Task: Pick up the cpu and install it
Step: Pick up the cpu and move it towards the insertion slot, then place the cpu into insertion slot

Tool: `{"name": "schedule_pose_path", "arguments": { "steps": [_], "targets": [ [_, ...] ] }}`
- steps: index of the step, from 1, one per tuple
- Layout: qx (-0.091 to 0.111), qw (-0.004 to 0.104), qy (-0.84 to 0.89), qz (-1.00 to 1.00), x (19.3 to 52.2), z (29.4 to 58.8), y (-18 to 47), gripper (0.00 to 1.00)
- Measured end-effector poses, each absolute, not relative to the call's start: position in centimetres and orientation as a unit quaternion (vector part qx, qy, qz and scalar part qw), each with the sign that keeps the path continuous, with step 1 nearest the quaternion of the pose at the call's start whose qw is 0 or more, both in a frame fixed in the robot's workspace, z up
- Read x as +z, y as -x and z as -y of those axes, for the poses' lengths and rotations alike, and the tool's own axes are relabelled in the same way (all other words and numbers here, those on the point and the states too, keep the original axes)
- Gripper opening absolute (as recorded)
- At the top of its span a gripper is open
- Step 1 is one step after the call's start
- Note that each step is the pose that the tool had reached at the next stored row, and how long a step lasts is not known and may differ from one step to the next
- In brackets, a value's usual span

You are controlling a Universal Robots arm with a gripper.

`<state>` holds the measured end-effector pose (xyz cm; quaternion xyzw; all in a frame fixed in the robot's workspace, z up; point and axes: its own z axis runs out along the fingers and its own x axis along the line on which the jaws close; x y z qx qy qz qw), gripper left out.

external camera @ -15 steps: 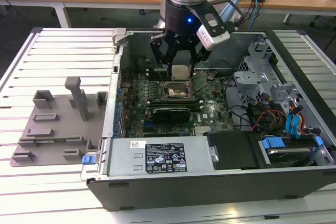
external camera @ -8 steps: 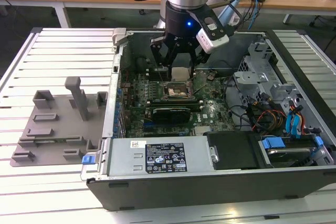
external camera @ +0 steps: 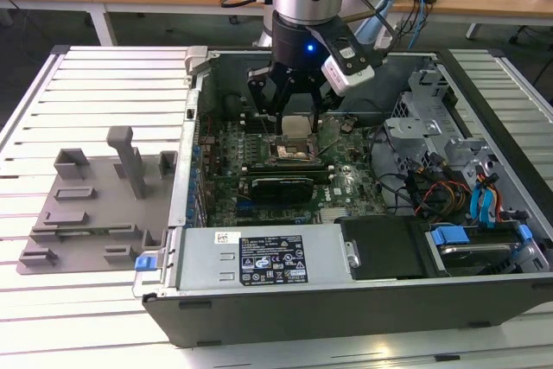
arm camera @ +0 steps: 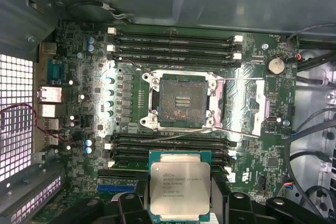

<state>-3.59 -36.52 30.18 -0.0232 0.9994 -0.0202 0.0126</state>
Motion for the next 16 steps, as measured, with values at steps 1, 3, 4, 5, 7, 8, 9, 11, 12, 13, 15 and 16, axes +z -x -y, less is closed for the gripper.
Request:
{"name": "schedule_pose_path", "arguments": {
  "steps": [1,3,4,5,7,8,9,11,12,13,15,16],
  "targets": [
    [-0.02,0.013,0.023,-0.999,30.18,36.52,3.59,0.55],
    [-0.02,0.013,0.023,-0.999,30.16,36.51,3.59,0.55],
    [-0.02,0.013,0.023,-0.999,30.16,36.51,3.59,0.55],
    [-0.02,0.013,0.023,-0.999,30.16,36.51,3.59,0.55],
    [-0.02,0.013,0.023,-0.999,30.16,36.51,3.59,0.55],
    [-0.02,0.013,0.023,-0.999,30.16,36.51,3.59,0.55],
    [-0.02,0.013,0.023,-0.999,30.16,36.51,3.59,0.55],
    [-0.02,0.013,0.023,-0.999,30.16,36.51,3.59,0.55],
    [-0.02,0.013,0.023,-0.999,30.16,36.51,3.59,0.55],
    [-0.02,0.013,0.023,-0.999,30.16,36.51,3.59,0.55],
    [-0.02,0.013,0.022,-0.999,30.16,36.51,3.59,0.55],
    [-0.02,0.013,0.021,-1.0,30.16,36.51,3.59,0.55]
  ]
}}
